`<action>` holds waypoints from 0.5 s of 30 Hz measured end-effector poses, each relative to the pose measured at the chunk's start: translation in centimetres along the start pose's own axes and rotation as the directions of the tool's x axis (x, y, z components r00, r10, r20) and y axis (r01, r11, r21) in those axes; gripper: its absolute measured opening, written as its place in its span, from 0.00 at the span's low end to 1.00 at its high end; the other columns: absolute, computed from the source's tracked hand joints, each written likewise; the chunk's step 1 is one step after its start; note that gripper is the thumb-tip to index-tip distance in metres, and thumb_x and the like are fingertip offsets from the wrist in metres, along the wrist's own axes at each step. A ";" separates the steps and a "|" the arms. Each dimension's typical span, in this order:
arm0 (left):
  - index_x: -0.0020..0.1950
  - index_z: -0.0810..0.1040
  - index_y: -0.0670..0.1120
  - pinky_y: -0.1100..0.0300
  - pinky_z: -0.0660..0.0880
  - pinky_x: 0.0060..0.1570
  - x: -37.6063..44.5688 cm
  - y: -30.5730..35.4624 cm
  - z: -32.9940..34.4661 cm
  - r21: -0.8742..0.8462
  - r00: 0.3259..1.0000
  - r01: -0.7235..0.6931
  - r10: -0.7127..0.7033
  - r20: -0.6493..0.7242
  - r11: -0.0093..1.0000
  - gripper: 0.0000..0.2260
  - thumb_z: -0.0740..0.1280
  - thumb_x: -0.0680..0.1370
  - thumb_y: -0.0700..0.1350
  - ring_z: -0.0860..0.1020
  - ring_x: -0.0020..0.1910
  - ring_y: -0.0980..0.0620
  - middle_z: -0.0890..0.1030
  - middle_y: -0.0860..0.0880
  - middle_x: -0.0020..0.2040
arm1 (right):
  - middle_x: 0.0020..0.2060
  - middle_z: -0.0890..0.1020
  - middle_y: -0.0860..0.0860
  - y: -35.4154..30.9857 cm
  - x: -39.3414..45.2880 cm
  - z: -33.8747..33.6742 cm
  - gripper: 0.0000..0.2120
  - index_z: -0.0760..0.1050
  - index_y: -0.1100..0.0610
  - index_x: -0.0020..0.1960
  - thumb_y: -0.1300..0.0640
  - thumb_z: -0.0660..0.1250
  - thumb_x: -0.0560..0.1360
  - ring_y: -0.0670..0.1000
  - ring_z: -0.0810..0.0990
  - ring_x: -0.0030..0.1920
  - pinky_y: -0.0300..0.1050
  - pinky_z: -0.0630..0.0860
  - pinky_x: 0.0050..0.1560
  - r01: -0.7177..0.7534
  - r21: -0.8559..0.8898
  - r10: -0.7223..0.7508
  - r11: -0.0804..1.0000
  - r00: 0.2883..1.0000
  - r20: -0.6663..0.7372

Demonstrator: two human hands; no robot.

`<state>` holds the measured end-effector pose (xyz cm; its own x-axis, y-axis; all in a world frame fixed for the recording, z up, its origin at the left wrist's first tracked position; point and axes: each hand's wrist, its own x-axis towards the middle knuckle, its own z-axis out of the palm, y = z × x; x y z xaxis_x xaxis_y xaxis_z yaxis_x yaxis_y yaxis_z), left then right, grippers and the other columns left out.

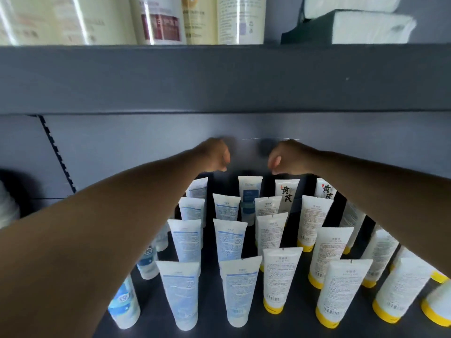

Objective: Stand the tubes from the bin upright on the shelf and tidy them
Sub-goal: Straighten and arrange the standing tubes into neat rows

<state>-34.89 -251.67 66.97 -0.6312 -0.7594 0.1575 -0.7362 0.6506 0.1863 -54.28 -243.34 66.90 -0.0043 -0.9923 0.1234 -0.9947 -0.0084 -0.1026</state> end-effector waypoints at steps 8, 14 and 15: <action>0.57 0.81 0.42 0.60 0.71 0.57 -4.3 -7.7 -2.0 0.054 0.993 0.119 -0.118 -0.024 0.991 0.13 0.72 0.73 0.39 0.78 0.57 0.46 0.81 0.44 0.57 | 0.49 0.84 0.52 -7.7 2.7 0.7 0.09 0.82 0.59 0.52 0.61 0.72 0.72 0.50 0.81 0.50 0.39 0.72 0.52 0.120 0.112 -0.117 0.986 0.993 -0.028; 0.57 0.81 0.42 0.60 0.72 0.56 -5.9 -12.0 -1.9 0.065 0.983 0.184 -0.185 -0.001 0.981 0.13 0.71 0.73 0.40 0.78 0.56 0.46 0.82 0.44 0.56 | 0.51 0.83 0.56 -12.8 5.3 2.3 0.10 0.81 0.62 0.53 0.65 0.70 0.72 0.53 0.81 0.53 0.41 0.73 0.55 0.188 0.108 -0.193 0.976 0.981 0.035; 0.57 0.81 0.42 0.60 0.72 0.56 -5.9 -12.4 -1.8 0.056 0.981 0.193 -0.193 0.001 0.980 0.13 0.72 0.73 0.40 0.78 0.56 0.46 0.82 0.44 0.55 | 0.51 0.83 0.56 -13.5 5.8 2.4 0.10 0.81 0.62 0.53 0.65 0.69 0.72 0.53 0.80 0.53 0.41 0.73 0.55 0.192 0.105 -0.197 0.976 0.980 0.037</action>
<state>-21.59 -255.29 65.49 -0.4774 -0.8708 0.1177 -0.8567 0.4910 0.1582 -40.67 -249.27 66.60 0.1955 -0.9751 0.1045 -0.9605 -0.2119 -0.1805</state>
